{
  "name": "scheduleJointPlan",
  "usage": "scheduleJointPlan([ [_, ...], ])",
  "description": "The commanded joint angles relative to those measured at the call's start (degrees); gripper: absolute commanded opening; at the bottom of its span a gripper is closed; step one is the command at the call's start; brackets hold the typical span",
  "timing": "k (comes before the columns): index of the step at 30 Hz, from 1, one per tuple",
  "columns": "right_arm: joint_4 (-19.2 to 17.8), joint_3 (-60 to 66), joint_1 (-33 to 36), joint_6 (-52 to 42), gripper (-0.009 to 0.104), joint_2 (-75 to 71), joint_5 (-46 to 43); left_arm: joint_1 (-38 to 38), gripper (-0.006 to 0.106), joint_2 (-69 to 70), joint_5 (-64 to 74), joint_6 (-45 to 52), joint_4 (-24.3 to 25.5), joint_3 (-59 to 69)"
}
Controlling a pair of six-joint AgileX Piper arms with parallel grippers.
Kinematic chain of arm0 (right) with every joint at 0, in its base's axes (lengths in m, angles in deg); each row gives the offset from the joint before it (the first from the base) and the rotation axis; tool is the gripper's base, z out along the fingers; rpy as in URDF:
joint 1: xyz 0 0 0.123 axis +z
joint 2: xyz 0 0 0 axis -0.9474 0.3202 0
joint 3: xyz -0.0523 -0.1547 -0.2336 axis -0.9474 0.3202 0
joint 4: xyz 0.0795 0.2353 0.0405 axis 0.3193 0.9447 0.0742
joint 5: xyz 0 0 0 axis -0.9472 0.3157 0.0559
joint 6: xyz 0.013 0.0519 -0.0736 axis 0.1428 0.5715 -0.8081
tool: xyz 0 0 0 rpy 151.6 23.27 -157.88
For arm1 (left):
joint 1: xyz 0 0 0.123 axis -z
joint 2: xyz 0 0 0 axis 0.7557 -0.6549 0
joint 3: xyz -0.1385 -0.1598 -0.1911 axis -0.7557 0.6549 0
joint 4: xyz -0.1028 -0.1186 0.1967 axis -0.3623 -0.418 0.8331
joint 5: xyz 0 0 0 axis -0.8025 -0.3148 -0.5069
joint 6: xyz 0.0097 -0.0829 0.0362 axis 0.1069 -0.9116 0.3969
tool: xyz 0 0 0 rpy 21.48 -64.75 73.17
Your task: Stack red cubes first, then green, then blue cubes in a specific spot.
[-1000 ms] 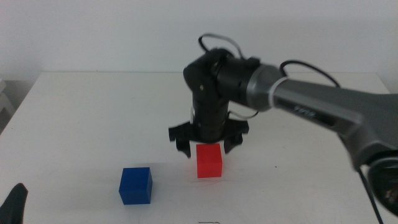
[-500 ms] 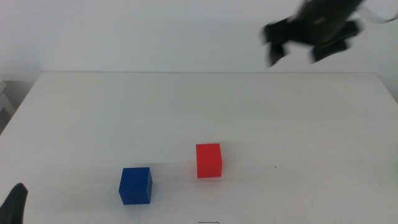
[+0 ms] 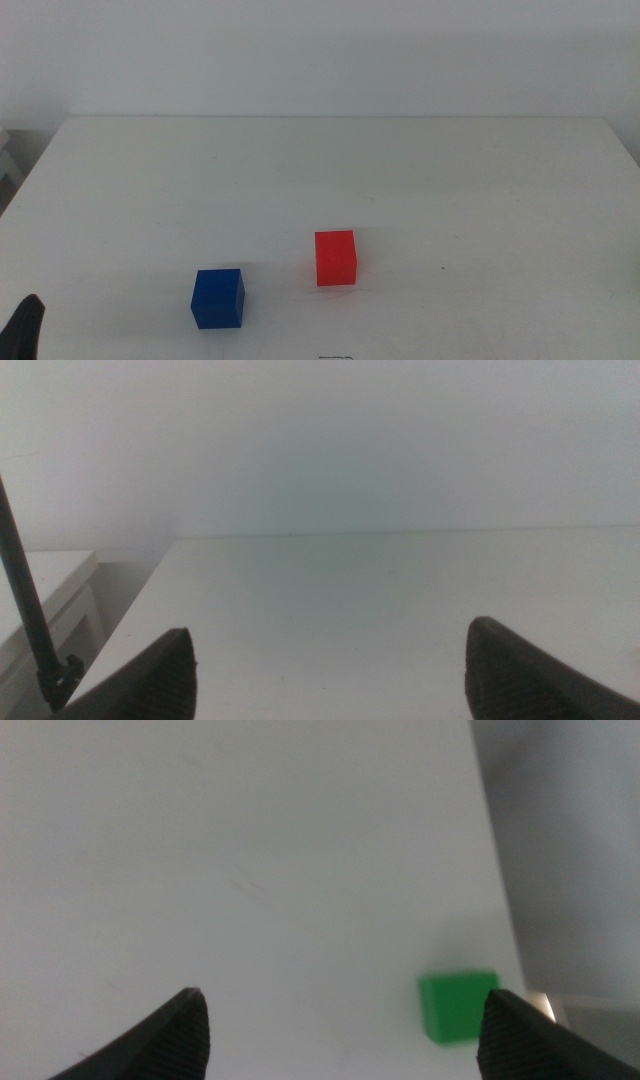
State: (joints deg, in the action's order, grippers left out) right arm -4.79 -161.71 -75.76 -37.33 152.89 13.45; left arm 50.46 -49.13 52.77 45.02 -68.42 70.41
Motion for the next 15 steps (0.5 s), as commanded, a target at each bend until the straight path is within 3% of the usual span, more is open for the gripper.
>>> scheduleJointPlan([
  [1, -0.60, 2.60, -3.14, -2.20, 0.086, -2.97, 2.27, 0.14, 0.090, 1.14, -5.07, -0.06, -0.63, -0.17],
  [10, 0.30, 17.74, -13.49, -8.56, 0.086, -2.65, -0.38, 0.14, 0.090, 1.14, -5.07, -0.06, -0.63, -0.17],
  [15, -0.76, 21.95, -16.46, -11.14, 0.086, -1.89, -7.91, 0.14, 0.090, 1.14, -5.07, -0.06, -0.63, -0.17],
])
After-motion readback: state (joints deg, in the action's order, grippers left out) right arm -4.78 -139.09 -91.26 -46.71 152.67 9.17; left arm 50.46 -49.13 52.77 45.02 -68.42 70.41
